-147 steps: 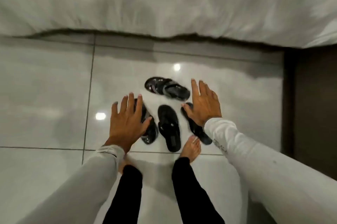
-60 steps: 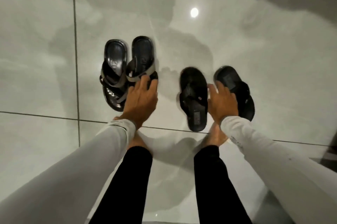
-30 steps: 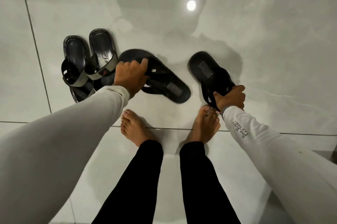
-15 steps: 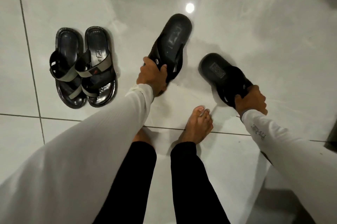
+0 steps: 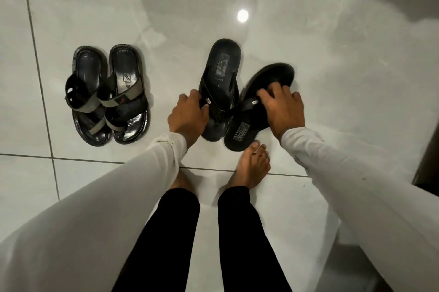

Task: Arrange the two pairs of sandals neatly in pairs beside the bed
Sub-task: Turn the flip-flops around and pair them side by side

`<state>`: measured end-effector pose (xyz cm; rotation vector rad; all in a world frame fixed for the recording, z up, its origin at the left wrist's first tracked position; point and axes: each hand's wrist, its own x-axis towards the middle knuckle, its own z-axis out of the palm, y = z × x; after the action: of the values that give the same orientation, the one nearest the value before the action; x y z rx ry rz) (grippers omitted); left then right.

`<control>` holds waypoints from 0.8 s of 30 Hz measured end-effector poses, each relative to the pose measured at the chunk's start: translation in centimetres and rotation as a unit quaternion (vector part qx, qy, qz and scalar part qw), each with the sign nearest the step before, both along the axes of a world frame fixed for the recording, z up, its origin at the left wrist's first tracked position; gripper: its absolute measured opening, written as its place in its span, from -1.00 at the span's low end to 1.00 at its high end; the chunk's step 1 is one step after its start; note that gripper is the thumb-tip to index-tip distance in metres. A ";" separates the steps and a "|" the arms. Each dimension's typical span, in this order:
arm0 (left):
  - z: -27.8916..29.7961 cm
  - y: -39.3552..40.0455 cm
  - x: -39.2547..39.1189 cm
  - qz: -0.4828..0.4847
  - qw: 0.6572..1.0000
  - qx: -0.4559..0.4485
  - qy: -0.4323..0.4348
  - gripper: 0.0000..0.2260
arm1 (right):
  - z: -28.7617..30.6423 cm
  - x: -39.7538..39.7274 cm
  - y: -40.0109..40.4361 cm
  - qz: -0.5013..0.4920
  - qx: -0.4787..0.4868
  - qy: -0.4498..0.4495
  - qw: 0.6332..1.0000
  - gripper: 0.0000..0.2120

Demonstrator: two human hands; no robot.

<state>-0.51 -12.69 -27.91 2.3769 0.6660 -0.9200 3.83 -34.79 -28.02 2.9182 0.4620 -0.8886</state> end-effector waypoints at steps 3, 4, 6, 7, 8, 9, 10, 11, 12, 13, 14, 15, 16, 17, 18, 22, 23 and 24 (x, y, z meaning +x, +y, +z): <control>0.7 0.2 1.1 -0.181 0.982 -0.014 -0.061 -0.65 | -0.1 -0.1 1.6 0.027 0.008 -0.006 1.000 -0.64; 0.6 0.1 1.4 -0.245 0.967 -0.008 -0.067 -0.61 | -0.1 -0.2 1.9 0.030 0.006 -0.007 1.000 -0.64; 0.2 0.1 1.9 -0.353 0.934 0.016 -0.059 -0.58 | -0.1 -0.3 1.8 0.034 -0.004 -0.003 0.999 -0.62; 0.0 0.2 2.1 -0.393 0.918 0.032 -0.042 -0.58 | 0.0 -0.4 1.5 0.034 -0.010 -0.001 0.999 -0.62; -0.2 0.3 2.1 -0.422 0.905 0.049 -0.022 -0.59 | 0.1 -0.3 0.8 0.030 -0.016 0.002 0.999 -0.62; -0.5 0.6 2.0 -0.439 0.896 0.064 -0.006 -0.59 | 0.2 -0.3 0.1 0.021 -0.023 0.006 0.999 -0.64; -0.6 1.0 1.8 -0.441 0.895 0.074 0.005 -0.59 | 0.4 -0.2 -0.9 0.006 -0.032 0.014 0.999 -0.66; -0.7 1.2 1.6 -0.428 0.900 0.074 0.010 -0.59 | 0.6 -0.2 -1.9 -0.022 -0.044 0.024 0.999 -0.67; -0.7 1.4 1.3 -0.403 0.913 0.066 0.011 -0.60 | 0.7 -0.2 -3.0 -0.071 -0.056 0.036 0.995 -0.67; -0.7 1.6 1.0 -0.369 0.928 0.052 0.013 -0.62 | 0.9 -0.3 -4.1 -0.142 -0.064 0.049 0.987 -0.66; -0.6 1.7 0.7 -0.334 0.942 0.039 0.016 -0.63 | 1.2 -0.4 -5.1 -0.232 -0.071 0.062 0.968 -0.64; -0.6 1.8 0.5 -0.307 0.951 0.028 0.020 -0.63 | 1.3 -0.5 -6.0 -0.331 -0.073 0.076 0.938 -0.60; -0.5 2.0 0.3 -0.286 0.958 0.020 0.025 -0.63 | 1.4 -0.7 -6.6 -0.428 -0.066 0.089 0.897 -0.55; -0.5 2.1 0.1 -0.268 0.963 0.013 0.030 -0.62 | 1.4 -0.8 -6.8 -0.510 -0.049 0.100 0.853 -0.50; -0.5 2.3 -0.1 -0.254 0.967 0.008 0.033 -0.61 | 1.3 -0.9 -6.7 -0.574 -0.021 0.108 0.811 -0.45; -0.5 2.9 -0.8 -0.261 0.965 0.006 0.019 -0.60 | 0.6 -1.0 -3.1 -0.697 0.092 0.122 0.701 -0.33; -0.5 3.0 -0.9 -0.267 0.963 0.008 0.016 -0.60 | 0.2 -1.0 -1.8 -0.715 0.118 0.127 0.677 -0.34; -0.5 3.1 -0.9 -0.274 0.962 0.010 0.014 -0.60 | -0.1 -1.0 -0.4 -0.732 0.142 0.132 0.653 -0.36</control>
<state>-1.42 -9.57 -28.44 2.6182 0.0093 -1.1692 2.85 -35.15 -28.15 2.8432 -2.2548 -1.2801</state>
